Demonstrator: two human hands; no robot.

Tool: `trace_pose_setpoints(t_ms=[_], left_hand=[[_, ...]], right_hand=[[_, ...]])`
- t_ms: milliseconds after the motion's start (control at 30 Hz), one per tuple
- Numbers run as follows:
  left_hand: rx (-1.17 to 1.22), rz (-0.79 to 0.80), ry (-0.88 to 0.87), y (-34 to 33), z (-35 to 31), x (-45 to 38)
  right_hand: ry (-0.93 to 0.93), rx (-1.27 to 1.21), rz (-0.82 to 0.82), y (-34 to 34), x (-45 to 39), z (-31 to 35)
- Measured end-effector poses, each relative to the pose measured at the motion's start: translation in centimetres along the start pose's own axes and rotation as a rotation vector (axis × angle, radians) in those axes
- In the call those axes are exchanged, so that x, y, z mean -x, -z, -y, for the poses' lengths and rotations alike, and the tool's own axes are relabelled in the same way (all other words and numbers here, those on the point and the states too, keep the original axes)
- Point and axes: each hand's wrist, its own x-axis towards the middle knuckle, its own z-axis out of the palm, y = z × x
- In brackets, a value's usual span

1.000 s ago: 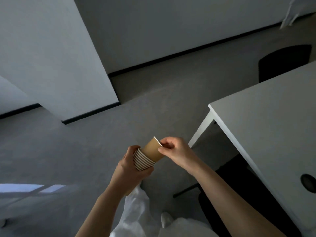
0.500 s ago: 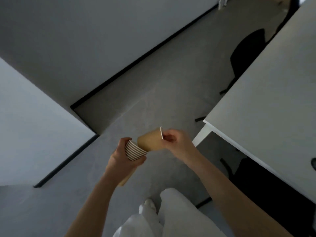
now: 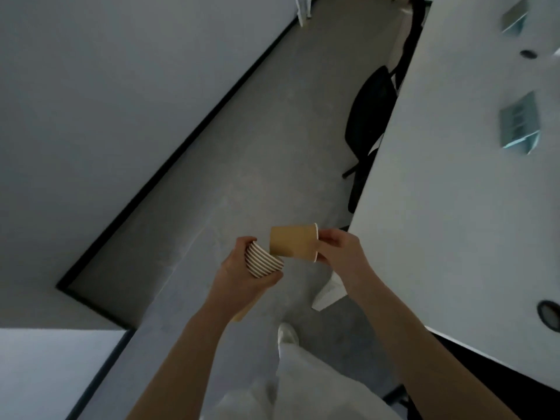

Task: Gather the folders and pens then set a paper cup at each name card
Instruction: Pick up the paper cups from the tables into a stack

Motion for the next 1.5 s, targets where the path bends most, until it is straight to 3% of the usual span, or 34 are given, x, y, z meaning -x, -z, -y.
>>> trace_pose_setpoints(t_ms=[467,867,1033,1167,1300,1500], left_hand=[[0.044,0.243,-0.09,-0.7,-6.3,-20.6],[-0.056,0.4,-0.218,1.2,-12.1,-38.8],[-0.096,0.511,-0.269,-2.2,-15.7,-43.6],[-0.117,0.543,-0.293,-5.9,-18.7,-47.0],[-0.135,0.552,-0.336,-9.1,-22.3,-50.0],[-0.163,0.604,-0.371,-12.5,-26.3,-53.3]], right_hand=[[-0.125,-0.161,-0.34,3.7,-14.8,5.8],[-0.165,-0.11,-0.593,4.3,-25.9,10.9],[-0.176,0.055,-0.756,10.0,-30.3,12.1],[-0.17,0.382,-0.827,16.1,-34.8,11.7],[-0.233,0.697,-0.788,21.9,-39.3,11.7],[-0.28,0.822,-0.686,27.0,-45.1,10.9]])
